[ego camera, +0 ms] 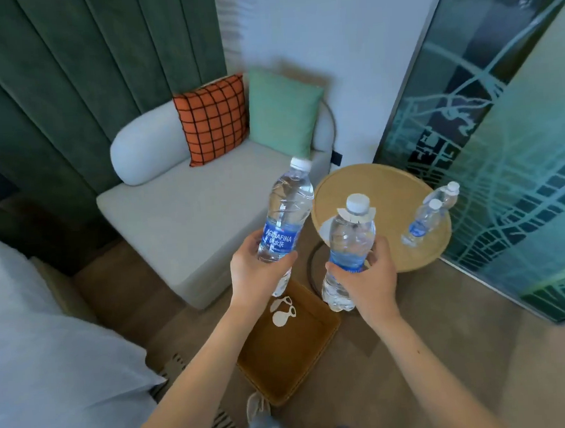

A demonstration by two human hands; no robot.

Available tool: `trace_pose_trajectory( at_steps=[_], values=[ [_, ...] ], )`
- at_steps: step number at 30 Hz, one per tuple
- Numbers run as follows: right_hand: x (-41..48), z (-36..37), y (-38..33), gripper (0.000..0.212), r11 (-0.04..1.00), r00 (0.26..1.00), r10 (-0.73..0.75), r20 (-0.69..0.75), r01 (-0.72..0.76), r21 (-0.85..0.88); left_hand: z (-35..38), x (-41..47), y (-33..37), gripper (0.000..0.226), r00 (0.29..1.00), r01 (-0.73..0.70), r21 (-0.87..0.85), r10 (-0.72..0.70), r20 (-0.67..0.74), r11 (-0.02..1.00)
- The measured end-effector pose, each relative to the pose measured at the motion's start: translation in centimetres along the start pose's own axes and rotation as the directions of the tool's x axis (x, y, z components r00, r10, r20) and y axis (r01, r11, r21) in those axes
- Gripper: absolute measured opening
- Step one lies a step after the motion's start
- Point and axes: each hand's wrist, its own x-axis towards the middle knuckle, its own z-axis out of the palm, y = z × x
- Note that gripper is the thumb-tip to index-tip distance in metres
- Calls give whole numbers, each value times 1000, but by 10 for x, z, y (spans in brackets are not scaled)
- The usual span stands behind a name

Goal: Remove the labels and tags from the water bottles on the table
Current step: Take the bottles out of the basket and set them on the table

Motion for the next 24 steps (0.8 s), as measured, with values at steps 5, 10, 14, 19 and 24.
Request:
trace_pose_trajectory(
  at_steps=[5, 10, 14, 19, 24],
  values=[
    [3, -17, -4, 67, 999, 994, -25, -109, 28, 31, 15, 7, 9, 50, 989, -52, -56, 59, 133, 997],
    [9, -30, -4, 68, 999, 971, -9, -239, 18, 35, 34, 21, 9, 55, 954, -54, -67, 71, 291, 996],
    [12, -38, -3, 70, 1000, 941, 9, -337, 0, 28, 49, 35, 11, 57, 925, -87, -57, 102, 366, 995],
    [21, -55, 3, 69, 1000, 914, 28, -405, -21, 22, 76, 48, 18, 57, 878, -106, -49, 116, 465, 993],
    [48, -81, 20, 74, 999, 913, 34, -406, -45, -17, 118, 57, 23, 57, 856, -77, -38, 86, 510, 996]
  ],
)
